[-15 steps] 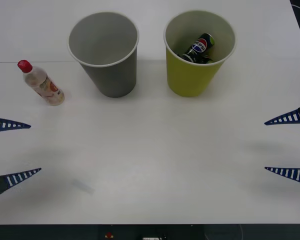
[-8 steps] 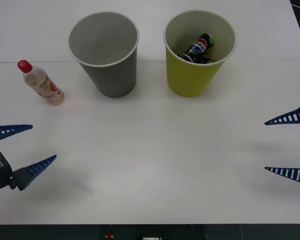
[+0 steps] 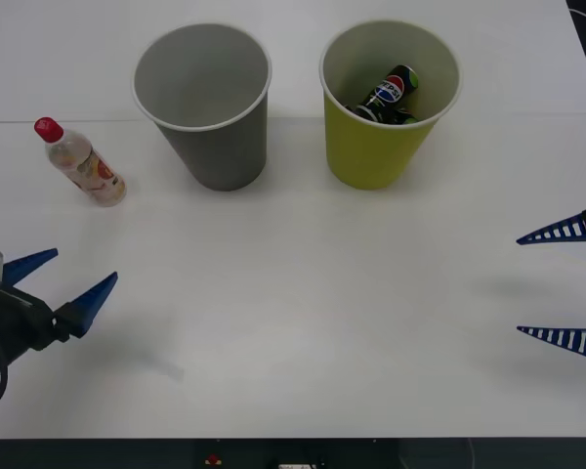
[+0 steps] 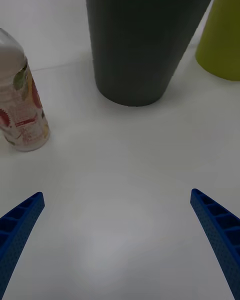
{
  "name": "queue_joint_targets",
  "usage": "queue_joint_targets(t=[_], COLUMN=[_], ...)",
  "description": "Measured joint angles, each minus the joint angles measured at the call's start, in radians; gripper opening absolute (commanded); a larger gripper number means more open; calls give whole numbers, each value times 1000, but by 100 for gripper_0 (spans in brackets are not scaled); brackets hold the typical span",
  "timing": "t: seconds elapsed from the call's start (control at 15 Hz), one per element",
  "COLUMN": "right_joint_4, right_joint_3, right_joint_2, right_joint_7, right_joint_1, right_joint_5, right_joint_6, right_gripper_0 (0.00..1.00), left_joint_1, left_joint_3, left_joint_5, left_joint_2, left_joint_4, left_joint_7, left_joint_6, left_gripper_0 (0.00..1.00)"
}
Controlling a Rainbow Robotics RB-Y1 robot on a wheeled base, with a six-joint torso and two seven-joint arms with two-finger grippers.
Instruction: Put the can into the green bin and the plastic bottle into the gray bin
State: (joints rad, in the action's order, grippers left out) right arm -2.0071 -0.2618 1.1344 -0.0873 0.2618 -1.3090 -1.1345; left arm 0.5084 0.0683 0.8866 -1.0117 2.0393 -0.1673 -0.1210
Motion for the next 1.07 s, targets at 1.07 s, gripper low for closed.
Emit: queue_joint_targets(t=[1.07], right_joint_4=[0], right_joint_3=[0], right_joint_2=[0], right_joint_7=[0], right_joint_1=[0], right_joint_5=[0], right_joint_6=[0], right_gripper_0=[100], left_joint_1=[-278], left_joint_3=[-8], left_joint_5=[10], left_joint_2=[377], left_joint_4=[-306], left_joint_7=[18], left_joint_6=[31], left_gripper_0=[100])
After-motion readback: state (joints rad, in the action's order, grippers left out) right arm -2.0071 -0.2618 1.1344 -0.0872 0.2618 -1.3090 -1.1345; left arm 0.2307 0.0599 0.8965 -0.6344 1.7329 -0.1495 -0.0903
